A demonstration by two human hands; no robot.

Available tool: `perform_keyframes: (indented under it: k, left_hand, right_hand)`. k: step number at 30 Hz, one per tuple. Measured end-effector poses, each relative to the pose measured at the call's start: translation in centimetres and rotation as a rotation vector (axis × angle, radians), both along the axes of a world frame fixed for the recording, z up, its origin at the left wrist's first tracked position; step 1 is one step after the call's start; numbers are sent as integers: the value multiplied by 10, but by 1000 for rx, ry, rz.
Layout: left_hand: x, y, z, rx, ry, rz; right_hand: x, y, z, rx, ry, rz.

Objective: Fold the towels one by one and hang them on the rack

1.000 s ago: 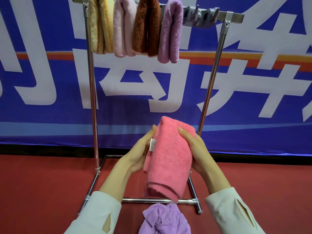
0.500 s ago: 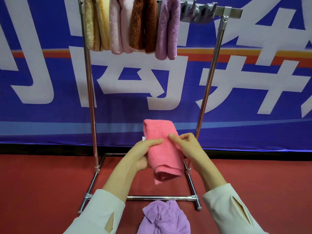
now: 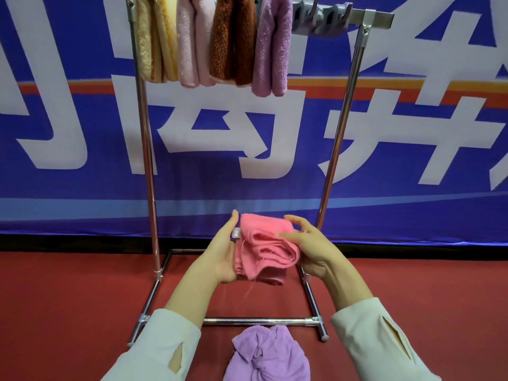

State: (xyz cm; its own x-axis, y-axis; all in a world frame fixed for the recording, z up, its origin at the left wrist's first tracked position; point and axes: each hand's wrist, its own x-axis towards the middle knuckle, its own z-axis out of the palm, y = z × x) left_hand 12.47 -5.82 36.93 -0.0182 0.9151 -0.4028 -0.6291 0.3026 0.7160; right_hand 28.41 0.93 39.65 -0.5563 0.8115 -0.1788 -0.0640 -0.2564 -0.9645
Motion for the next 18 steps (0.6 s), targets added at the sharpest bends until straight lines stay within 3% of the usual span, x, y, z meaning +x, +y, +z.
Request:
perform_keyframes:
  k: [10, 18]
  left_hand:
    - [9, 2, 1, 54, -61, -32]
    - [6, -3, 4, 90, -85, 43]
  right_hand:
    - [-9, -2, -3, 11, 314, -43]
    - [-7, -3, 0, 86, 228, 41]
